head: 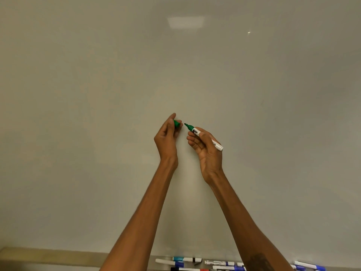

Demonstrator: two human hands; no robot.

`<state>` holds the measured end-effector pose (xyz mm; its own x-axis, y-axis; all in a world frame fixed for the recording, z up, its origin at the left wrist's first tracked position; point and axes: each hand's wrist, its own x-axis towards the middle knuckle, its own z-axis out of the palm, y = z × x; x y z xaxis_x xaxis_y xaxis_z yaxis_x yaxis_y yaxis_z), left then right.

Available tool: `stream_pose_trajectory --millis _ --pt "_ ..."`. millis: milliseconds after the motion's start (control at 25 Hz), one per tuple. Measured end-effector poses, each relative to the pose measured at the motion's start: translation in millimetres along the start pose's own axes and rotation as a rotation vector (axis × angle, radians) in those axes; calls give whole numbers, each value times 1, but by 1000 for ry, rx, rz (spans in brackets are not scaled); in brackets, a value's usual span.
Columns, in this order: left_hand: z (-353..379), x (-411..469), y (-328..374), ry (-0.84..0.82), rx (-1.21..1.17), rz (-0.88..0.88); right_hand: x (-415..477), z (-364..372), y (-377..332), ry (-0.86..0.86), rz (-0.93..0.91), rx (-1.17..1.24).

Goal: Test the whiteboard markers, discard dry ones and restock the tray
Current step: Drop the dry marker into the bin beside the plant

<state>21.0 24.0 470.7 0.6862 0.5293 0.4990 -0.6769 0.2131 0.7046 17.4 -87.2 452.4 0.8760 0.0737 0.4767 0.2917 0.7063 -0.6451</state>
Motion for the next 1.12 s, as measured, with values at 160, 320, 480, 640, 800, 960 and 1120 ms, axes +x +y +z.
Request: stream_pose_trajectory --millis 160,320,480,640,800,960,1120 --pt "-10 -13 -14 2 -71 -105 -9 -2 9 -1 20 -79" --pt "-15 -22 -19 45 -100 -142 -15 -5 15 20 15 -154" --pt "-17 -31 -20 41 -66 -135 -22 -6 19 9 20 -242" --pt "-18 -38 -18 46 -21 -143 -26 -5 20 -17 16 -248" --pt "-22 -45 -15 49 -23 -142 -31 -6 24 4 17 -254" --pt "-27 -54 -13 62 -23 -150 -39 -7 26 -3 19 -216" --pt "-32 -63 -18 80 -25 -165 -49 -10 29 -21 28 -196"
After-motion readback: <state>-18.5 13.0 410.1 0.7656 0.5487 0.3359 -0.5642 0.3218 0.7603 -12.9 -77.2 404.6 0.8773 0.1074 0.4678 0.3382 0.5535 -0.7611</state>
